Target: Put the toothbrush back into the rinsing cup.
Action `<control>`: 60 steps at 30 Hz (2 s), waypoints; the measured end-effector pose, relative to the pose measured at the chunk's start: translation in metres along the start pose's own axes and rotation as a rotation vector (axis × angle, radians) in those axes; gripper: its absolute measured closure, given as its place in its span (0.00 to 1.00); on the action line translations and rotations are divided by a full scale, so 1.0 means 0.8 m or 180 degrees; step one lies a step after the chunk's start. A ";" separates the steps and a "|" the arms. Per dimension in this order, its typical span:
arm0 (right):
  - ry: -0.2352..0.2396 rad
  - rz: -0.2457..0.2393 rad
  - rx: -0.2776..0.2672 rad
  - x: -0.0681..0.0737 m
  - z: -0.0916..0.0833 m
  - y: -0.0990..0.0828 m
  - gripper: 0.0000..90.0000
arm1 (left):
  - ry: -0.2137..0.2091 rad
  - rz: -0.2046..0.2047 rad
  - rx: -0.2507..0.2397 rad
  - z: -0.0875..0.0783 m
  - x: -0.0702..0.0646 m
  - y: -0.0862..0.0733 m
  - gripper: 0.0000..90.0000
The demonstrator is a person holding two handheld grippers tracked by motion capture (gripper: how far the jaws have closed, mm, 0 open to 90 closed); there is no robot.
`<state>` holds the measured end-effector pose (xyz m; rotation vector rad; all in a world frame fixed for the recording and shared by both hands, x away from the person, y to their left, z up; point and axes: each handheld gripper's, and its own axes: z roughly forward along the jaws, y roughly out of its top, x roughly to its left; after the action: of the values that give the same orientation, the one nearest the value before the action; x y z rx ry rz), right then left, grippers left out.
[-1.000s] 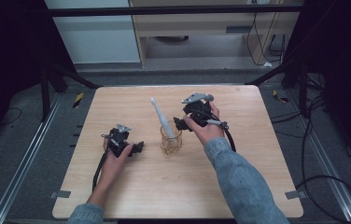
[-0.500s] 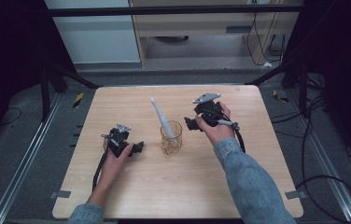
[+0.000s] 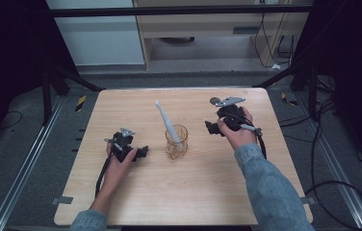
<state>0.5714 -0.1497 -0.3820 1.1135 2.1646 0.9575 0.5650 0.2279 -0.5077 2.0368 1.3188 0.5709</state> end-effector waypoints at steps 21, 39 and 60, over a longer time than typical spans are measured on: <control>-0.0157 0.0221 0.0071 -0.041 -0.018 -0.034 0.15 | 0.0002 0.0007 0.0005 0.000 0.000 0.000 0.00; -0.0257 0.0452 0.0291 -0.070 -0.013 -0.088 0.16 | 0.0002 0.0007 0.0004 0.000 0.000 0.000 0.00; -0.0195 0.0803 0.0335 -0.056 0.024 -0.149 0.16 | 0.0001 0.0005 0.0002 0.000 0.000 0.000 0.00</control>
<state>0.5522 -0.2297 -0.4808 1.4744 2.0792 0.9099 0.5650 0.2280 -0.5077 2.0385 1.3180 0.5717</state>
